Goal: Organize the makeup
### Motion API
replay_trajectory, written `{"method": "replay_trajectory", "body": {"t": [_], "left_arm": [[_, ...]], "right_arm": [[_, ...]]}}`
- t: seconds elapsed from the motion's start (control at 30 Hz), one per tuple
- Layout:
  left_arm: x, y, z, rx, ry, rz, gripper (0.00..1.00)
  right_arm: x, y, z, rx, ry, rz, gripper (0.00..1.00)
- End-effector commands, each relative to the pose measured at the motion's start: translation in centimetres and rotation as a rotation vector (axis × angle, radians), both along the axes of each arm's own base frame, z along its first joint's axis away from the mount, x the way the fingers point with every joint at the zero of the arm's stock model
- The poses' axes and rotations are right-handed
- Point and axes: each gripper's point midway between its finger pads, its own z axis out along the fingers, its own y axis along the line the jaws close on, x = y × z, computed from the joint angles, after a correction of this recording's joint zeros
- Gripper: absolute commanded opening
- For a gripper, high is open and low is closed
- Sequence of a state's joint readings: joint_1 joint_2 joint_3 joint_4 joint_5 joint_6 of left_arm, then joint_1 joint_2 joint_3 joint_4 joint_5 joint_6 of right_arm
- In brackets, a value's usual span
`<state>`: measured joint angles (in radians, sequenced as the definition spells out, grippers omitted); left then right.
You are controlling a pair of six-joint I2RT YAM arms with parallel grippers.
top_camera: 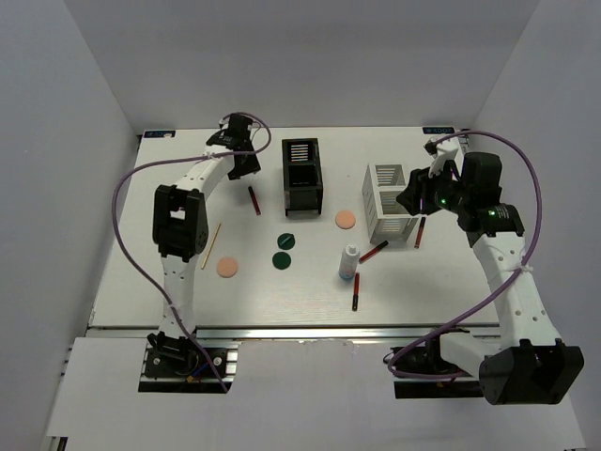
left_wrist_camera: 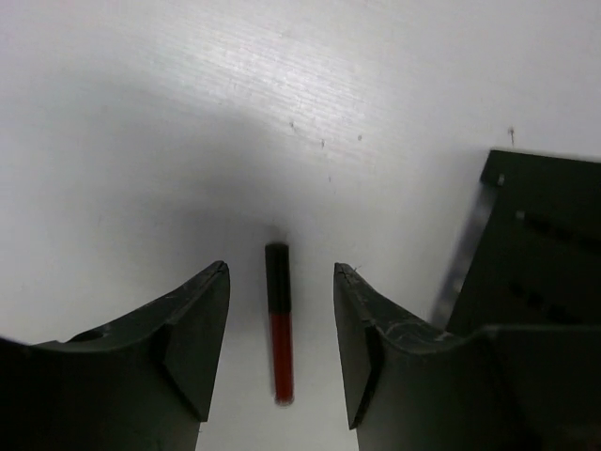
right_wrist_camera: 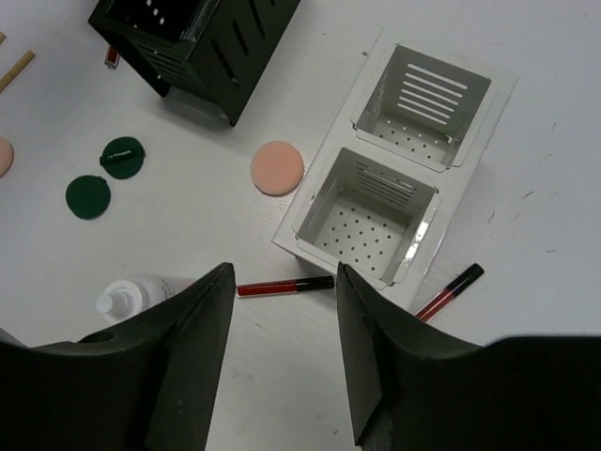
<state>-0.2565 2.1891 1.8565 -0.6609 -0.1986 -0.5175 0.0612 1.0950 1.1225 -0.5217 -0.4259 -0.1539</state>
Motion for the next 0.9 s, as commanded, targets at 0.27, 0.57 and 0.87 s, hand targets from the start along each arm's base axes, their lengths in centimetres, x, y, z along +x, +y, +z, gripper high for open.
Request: {"method": "replay_trajectory", "body": {"t": [0.27,0.57,0.87], "left_arm": [[0.0,-0.7,-2.3,0.078,0.114,0.018,0.57],[-1.8,-0.7,-5.4,0.09,0.199,0.009,0.49],[-2.2,-0.7,-7.3,0.093,0.237,0.001,0.41]], "right_arm": [[2.5,0.2,-0.1,0.041,-0.031,-0.036,0.56],[2.8,0.0,-0.7,0.047,-0.014,-0.05,0.57],[2.6,-0.3,-0.5,0.05,-0.018,-0.057,0.57]]}}
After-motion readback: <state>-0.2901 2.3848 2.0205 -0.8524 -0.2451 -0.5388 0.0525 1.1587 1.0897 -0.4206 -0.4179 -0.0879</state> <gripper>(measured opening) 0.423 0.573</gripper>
